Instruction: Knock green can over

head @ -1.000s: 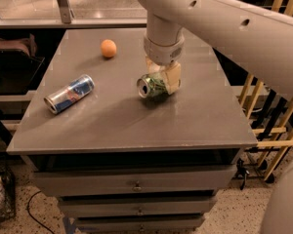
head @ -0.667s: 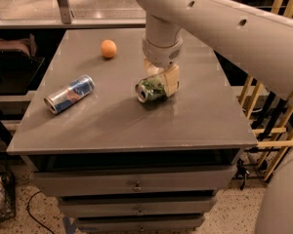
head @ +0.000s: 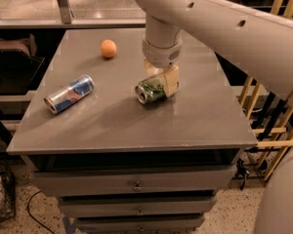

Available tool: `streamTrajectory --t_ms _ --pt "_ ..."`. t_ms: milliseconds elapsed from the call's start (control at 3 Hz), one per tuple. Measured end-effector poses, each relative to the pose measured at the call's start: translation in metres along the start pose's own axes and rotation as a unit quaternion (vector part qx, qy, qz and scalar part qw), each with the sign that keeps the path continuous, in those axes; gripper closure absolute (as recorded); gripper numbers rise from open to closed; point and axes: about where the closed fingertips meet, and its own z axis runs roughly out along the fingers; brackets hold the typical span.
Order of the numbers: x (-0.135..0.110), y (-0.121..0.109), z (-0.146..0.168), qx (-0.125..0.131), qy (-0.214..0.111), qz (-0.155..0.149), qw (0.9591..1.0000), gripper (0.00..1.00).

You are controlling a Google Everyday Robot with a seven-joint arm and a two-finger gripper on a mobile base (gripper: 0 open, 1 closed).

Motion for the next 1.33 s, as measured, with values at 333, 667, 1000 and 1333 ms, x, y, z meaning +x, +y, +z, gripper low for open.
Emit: streamTrajectory --t_ms 333,667,1000,1333 --pt "-0.0001 -0.0002 0.0012 0.0 0.0 0.0 1.0 0.35" --pt "-0.0002 -0.0003 0.0025 0.0 0.0 0.0 1.0 0.12" --pt "-0.0003 -0.0004 0.0036 0.0 0.0 -0.001 1.0 0.0" --pt "-0.0003 -0.0004 0.0036 0.0 0.0 -0.001 1.0 0.0"
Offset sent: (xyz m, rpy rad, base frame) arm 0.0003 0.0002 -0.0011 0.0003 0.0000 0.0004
